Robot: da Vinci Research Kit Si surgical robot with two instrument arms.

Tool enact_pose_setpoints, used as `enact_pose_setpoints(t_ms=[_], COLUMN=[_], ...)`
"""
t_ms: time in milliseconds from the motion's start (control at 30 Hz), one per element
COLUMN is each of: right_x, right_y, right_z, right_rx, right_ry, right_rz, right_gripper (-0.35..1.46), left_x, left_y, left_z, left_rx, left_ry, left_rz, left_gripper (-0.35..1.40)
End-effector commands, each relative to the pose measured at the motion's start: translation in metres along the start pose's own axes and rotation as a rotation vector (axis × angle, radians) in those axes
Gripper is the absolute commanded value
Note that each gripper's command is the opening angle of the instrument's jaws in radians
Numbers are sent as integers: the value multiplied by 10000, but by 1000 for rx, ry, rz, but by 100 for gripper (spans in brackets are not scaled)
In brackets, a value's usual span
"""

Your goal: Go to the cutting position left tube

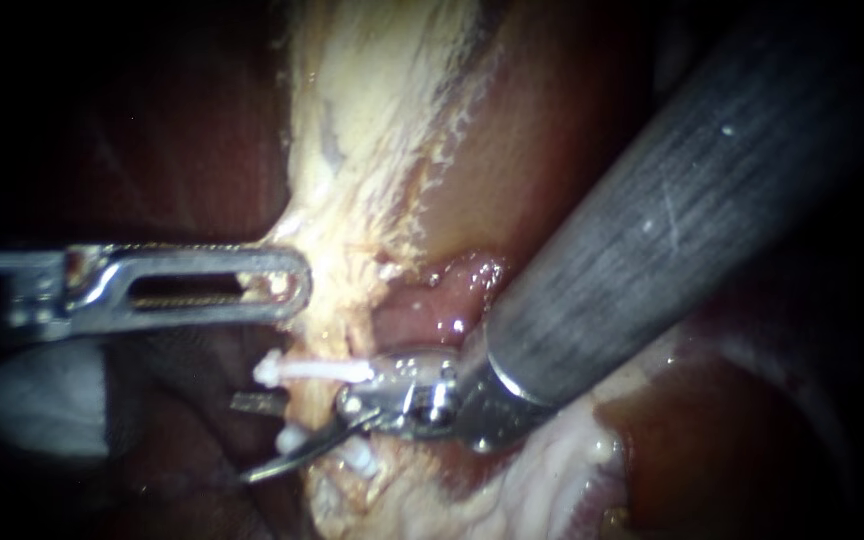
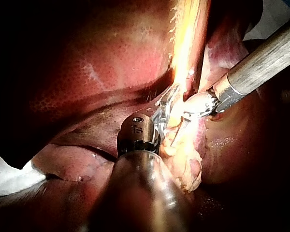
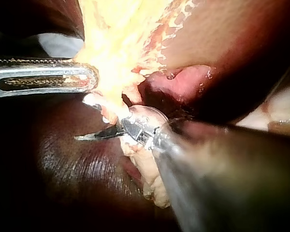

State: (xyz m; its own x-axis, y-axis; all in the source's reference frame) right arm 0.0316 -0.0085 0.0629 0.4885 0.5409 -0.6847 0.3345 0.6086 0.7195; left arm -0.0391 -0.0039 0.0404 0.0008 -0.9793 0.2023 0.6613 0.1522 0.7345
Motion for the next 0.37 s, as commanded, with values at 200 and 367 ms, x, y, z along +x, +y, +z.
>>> enact_pose_setpoints(t_ms=[200, 367], right_x=[-1, -1], right_y=[1, 1], right_z=[-1, -1], right_rx=[0, 0], right_ry=[0, 0], right_rz=[6, 6], right_gripper=[123, 123], left_x=[0, 0], left_y=[0, 0], left_z=[0, 0], left_rx=[0, 0], left_ry=[0, 0], left_rz=[0, 0], left_gripper=[-35, -35])
